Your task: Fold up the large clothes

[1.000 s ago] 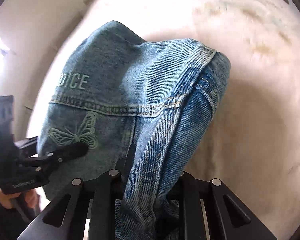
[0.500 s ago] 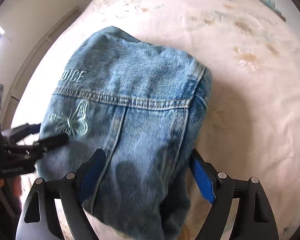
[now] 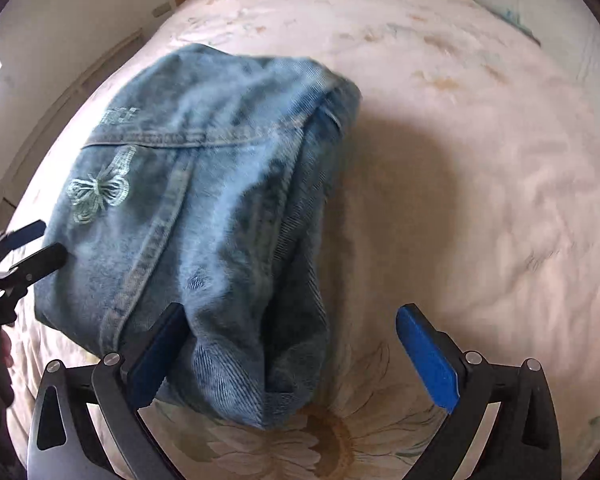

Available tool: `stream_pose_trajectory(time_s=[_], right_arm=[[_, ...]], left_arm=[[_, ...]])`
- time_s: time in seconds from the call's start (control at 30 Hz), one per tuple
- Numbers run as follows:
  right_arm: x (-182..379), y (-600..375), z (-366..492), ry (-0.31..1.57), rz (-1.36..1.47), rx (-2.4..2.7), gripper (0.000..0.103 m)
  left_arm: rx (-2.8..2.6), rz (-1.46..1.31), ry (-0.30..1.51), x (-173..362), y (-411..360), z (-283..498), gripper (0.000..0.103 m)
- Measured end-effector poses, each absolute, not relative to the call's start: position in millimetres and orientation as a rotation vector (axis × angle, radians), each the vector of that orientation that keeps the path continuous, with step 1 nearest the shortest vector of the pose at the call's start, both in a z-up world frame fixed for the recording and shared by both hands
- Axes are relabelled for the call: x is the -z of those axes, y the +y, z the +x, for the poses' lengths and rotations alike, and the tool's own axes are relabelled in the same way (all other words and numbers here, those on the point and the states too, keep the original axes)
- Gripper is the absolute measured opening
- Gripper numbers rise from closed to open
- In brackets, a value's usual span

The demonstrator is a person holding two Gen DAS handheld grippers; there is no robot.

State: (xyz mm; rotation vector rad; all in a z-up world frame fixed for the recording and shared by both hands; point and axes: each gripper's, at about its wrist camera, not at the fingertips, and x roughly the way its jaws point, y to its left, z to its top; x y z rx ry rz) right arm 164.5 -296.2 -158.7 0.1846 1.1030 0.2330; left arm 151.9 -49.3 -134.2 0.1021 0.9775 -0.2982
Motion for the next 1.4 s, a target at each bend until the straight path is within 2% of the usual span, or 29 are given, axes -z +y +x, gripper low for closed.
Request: stream_pose_trajectory(time_s=[0.07,0.2,0.37,0.6,0.9,1.4], right_arm=[[166,-298,161,1.088,0.192,-0.226,0.102],[152,-294,152,1.058,0.167,-0.182,0.102],[98,-299,120,0.993,0.142,-0.186,0.103],[21,-311,52,0.872,0.112,-0.153,0.103],[4,-315,1,0.894,0.066,-0.119,0.103],[2,-323,-18,0.897,0.06,-0.1,0.103]], left_arm=[[0.291,0.086,0.96,136,-48,150,0.103],[0.258,0.096,0.947,107,-43,137,0.102],[0.197,0.183,0.919,64,-37,102,0.102],[0.175,0.153,0.867,15,-23,48,0.102],[0.082,0.122,0.932,22,-10,23,0.102],[0.088,0.142,0.958,24,-12,7,0.102]])
